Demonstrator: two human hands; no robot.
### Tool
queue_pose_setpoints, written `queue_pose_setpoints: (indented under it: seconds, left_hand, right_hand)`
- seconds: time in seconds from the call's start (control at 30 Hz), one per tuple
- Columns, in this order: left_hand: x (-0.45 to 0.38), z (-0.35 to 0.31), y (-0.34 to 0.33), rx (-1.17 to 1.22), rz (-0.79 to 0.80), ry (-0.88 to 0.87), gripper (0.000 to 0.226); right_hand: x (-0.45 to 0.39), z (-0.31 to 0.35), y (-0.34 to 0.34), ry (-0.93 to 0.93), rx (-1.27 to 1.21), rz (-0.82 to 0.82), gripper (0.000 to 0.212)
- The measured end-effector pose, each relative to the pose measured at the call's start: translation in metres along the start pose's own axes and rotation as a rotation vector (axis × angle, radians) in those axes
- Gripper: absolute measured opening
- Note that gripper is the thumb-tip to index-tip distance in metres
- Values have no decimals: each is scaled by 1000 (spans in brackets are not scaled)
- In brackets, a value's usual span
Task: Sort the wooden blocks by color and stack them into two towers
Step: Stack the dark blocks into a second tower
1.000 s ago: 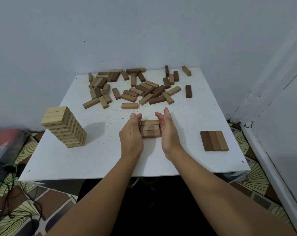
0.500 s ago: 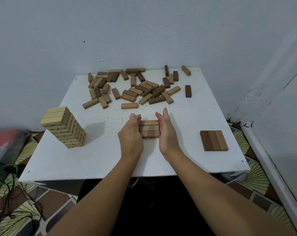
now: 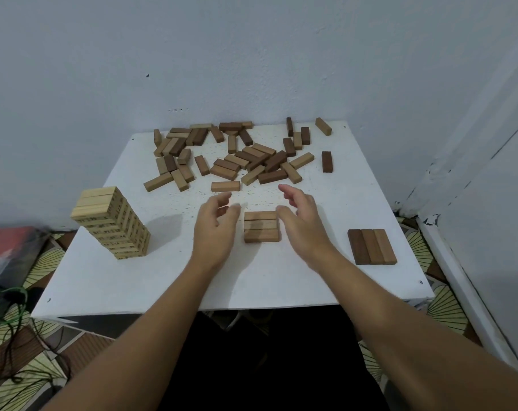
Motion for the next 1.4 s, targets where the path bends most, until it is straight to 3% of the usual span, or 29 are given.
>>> queue_pose_setpoints:
  seconds: [0.03,0.13,0.2,0.3,0.6,0.87,1.0,1.17,1.4]
  left_hand:
    - [-6,0,8,-73,123,-6,44]
    - [-19,1,23,-281,489,29,85]
    - [-25,-2,26,-385,598,30,97]
    - [-36,-1,23,-503,590,-11,99]
    - [-44,0,20,-602,534,-80,73]
    - [-39,-2,17,-553,513,-182,63]
    - [-40,-10,16,-560,502,-224,69]
    - [-33,-38,-5,-530,461,-334,63]
    - [1,-78,-75,-513,486,-416,61]
  right_hand:
    - [-3,4,8,7,127,76,48]
    - [-8,12,24,-113,468,387,74]
    - [-14,15,30,-150,644,501,90]
    - [-21,13,30,-161,689,500,96]
    - [-23,6,29,-95,663,464,77]
    - [-25,9,25,-15,691,438,70]
    - [-21,19,31,47,680,401,69]
    - [-9,43,65,107,792,311,72]
    - [25,44,149,-21,755,231,75]
Point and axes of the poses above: each hand's wrist, its own x-axis away from the middle knuckle, its own y-axis out of the back of the hand, z = x × y, the point moved 3 cm from there along -x, towards the middle knuckle, and after that the axes turned 12 degrees about -x, right-handed, at the moved point
